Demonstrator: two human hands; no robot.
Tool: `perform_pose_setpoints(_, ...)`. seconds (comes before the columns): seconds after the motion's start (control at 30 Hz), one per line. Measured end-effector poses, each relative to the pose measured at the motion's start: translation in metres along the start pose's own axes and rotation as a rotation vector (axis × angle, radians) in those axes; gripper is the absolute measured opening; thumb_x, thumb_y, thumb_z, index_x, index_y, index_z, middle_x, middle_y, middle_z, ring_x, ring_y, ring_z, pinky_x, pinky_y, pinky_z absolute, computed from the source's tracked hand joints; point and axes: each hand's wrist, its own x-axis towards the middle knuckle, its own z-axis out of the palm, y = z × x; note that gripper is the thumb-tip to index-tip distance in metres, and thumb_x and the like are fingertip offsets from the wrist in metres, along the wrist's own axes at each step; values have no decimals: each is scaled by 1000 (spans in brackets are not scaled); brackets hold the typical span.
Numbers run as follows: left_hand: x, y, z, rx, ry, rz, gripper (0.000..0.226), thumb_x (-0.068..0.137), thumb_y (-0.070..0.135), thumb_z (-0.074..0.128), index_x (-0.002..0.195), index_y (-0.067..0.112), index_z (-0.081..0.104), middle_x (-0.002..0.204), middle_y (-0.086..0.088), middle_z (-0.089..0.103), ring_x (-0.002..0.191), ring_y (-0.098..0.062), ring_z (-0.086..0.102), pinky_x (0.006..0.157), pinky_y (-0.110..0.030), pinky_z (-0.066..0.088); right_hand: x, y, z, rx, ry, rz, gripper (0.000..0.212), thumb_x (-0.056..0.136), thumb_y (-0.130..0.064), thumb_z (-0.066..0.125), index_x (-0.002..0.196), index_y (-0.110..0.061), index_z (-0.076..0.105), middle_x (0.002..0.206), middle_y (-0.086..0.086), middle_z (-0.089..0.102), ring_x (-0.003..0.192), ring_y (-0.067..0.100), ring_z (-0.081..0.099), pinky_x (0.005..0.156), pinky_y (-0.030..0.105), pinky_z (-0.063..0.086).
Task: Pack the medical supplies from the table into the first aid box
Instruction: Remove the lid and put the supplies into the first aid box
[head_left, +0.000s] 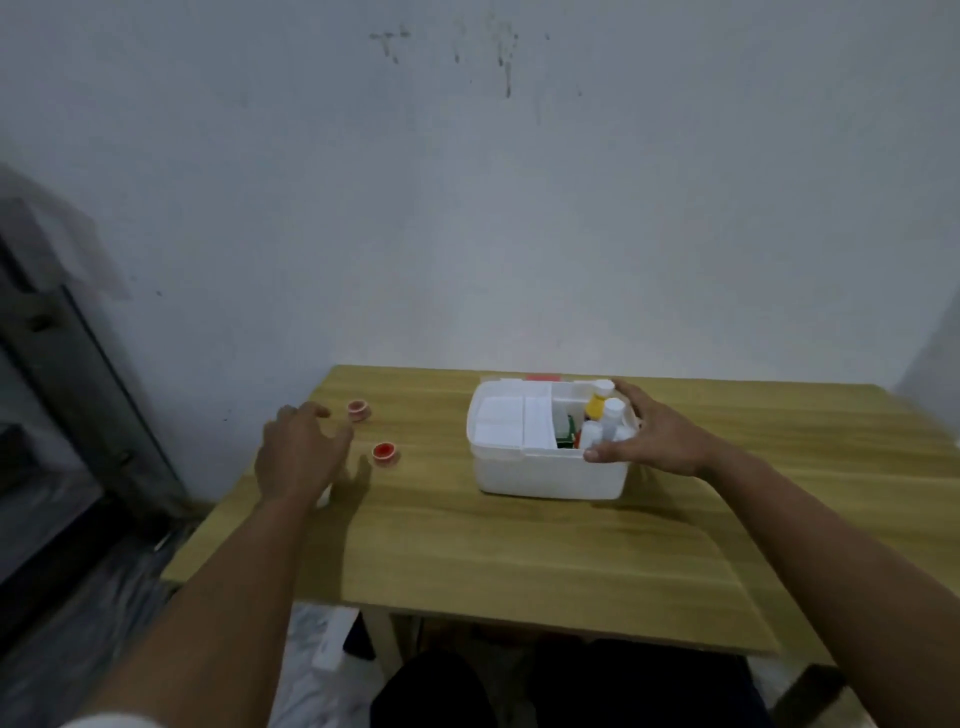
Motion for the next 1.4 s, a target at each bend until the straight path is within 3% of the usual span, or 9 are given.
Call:
perform_pose_setpoints(0.17,-5,-38,-6,131,-245,-80,45,83,58,65,111,23,68,105,-2,68,88,-20,61,71,-34,46,3,4,1,13,15,6,114,69,-34,94,160,-28,26,135,-14,52,120,9,53,79,10,41)
perform_pose_setpoints(0.37,-11,-27,0,104,-242,-90,25,82,49,70,87,25,66,75,8,60,72,-15,58,63,-32,46,1,3,0,5,38,11,110,71,-31,94,159,-29,27,127,-24,52,121,6,51,76,3,40)
perform_pose_setpoints(0.47,-8,-4,0,-12,-162,-97,24,83,45,68,79,21,68,73,5,62,72,-19,60,64,-34,48,1,3,0,-7,40,13,112,70,-32,95,159,-30,27,127,-23,53,122,7,52,81,8,40)
perform_pose_setpoints(0.57,0,38,-1,-195,-89,-81,27,85,42,69,94,16,72,78,4,64,80,-23,61,71,-35,48,0,3,-1,-15,34,15,111,70,-33,95,157,-33,26,128,-21,53,124,8,52,78,5,40)
perform_pose_setpoints(0.67,4,91,0,-373,-212,-28,40,80,38,78,114,18,69,95,1,71,81,-16,67,76,-34,54,1,4,-1,-6,26,16,107,69,-35,95,152,-40,28,128,-21,55,123,8,54,80,7,41)
perform_pose_setpoints(0.83,-14,174,11,-367,-359,186,43,76,45,80,109,24,62,102,1,67,79,-9,67,62,-29,48,0,6,-2,6,4,19,116,62,-47,97,155,-40,28,132,-22,58,122,6,58,91,21,47)
perform_pose_setpoints(1.1,-48,210,44,-37,-312,403,30,81,46,75,90,20,64,85,3,67,78,-17,63,66,-32,52,1,7,0,-10,8,27,132,49,-66,95,157,-41,26,141,-12,59,125,13,60,106,43,52)
perform_pose_setpoints(1.27,-44,197,40,-81,-238,400,32,91,51,63,76,23,65,72,8,65,69,-13,62,57,-28,44,2,10,1,-4,8,22,135,49,-66,95,159,-38,23,143,-12,57,126,14,58,106,40,51)
perform_pose_setpoints(1.4,-21,156,23,-130,-63,250,22,93,40,56,89,23,68,87,7,67,76,-16,60,63,-30,43,4,12,1,5,0,10,133,49,-66,95,159,-39,24,142,-14,57,127,12,58,106,39,51)
